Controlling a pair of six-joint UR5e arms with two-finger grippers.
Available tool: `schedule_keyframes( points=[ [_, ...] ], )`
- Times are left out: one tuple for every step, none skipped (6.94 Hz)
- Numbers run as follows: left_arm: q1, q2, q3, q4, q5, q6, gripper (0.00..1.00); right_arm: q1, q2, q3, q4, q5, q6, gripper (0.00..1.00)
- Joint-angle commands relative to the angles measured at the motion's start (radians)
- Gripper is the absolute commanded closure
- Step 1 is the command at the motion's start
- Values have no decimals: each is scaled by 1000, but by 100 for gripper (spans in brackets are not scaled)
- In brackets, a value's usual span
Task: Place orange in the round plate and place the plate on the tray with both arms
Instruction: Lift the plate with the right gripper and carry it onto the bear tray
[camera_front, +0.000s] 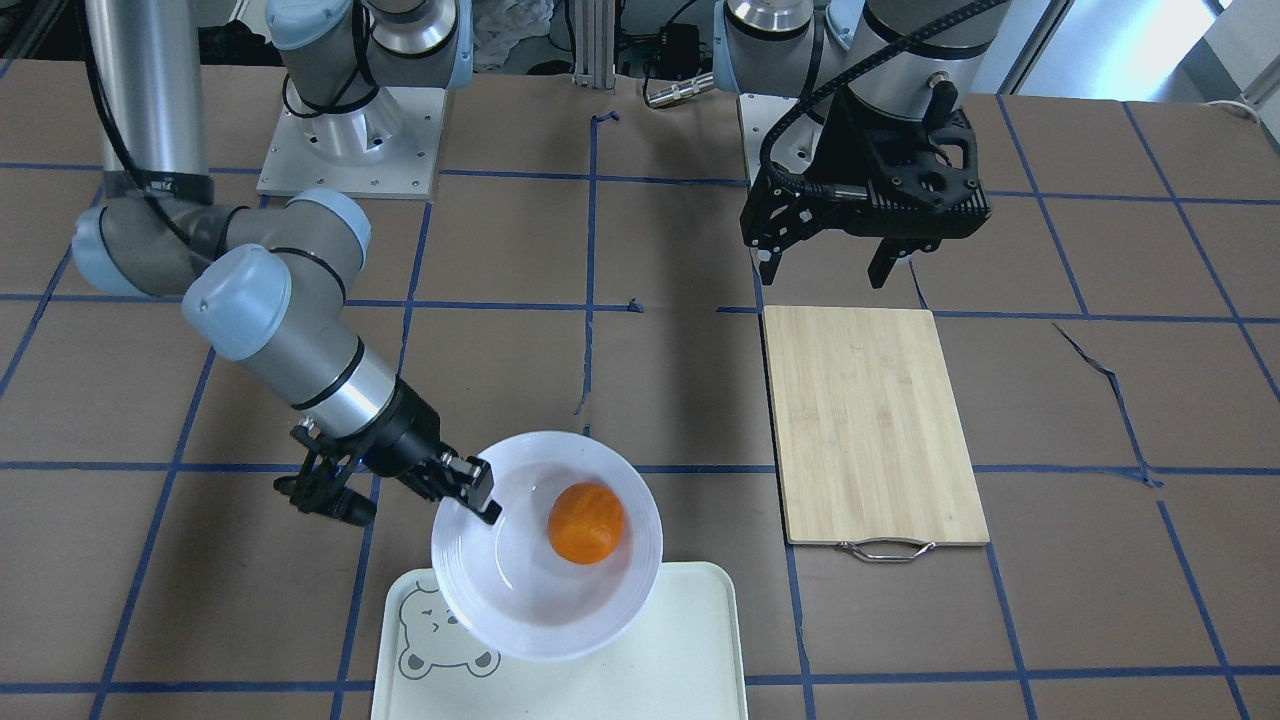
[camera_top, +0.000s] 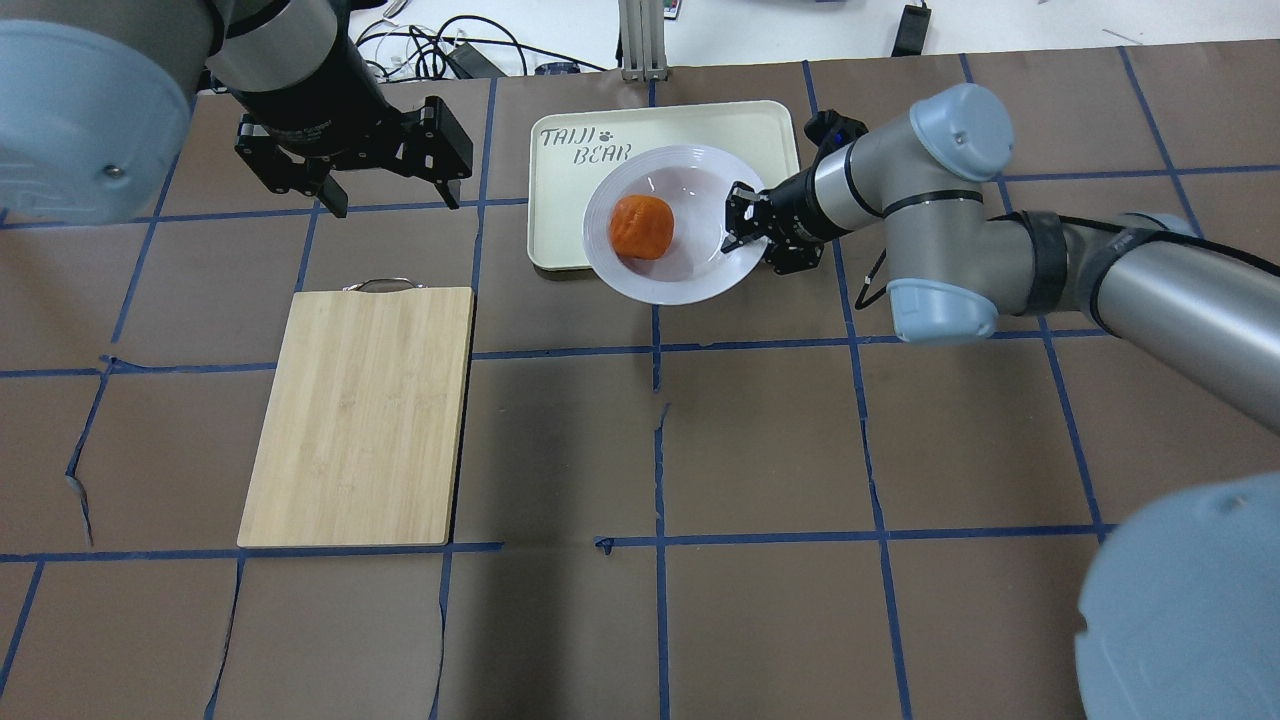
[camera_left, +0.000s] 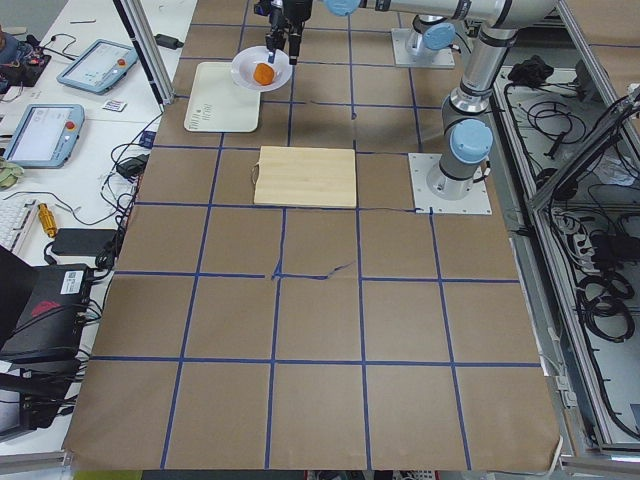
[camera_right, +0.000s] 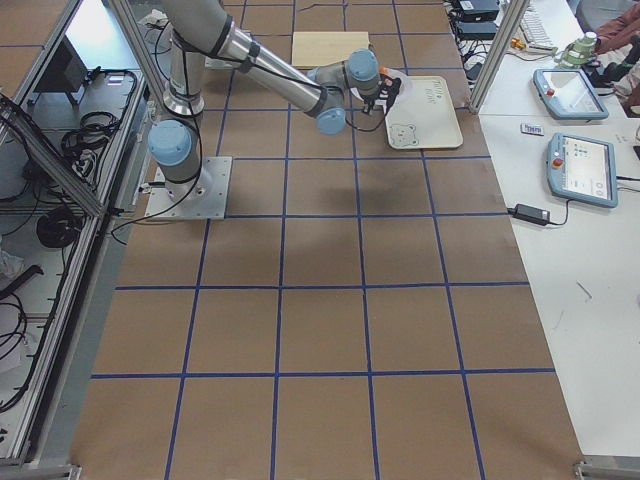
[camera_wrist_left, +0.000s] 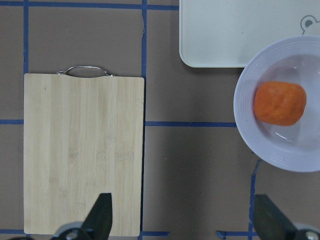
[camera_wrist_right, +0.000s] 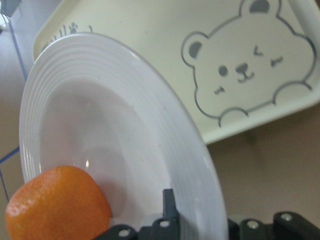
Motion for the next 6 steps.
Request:
schedule_keyframes(
  points=[
    [0, 0, 0, 0, 0, 0, 0, 1, 227, -292, 19, 13, 32, 100],
    [0, 0, 0, 0, 0, 0, 0, 2, 273, -338, 23, 11, 44, 100],
    [0, 0, 0, 0, 0, 0, 0, 2, 278, -343, 25, 11, 46, 100],
    [0, 0, 0, 0, 0, 0, 0, 2, 286, -342, 23, 2, 44, 100],
    [0, 0, 0, 0, 0, 0, 0, 2, 294, -339, 23, -4, 44, 89],
    [0, 0, 0, 0, 0, 0, 0, 2, 294, -339, 23, -7, 55, 31]
  ],
)
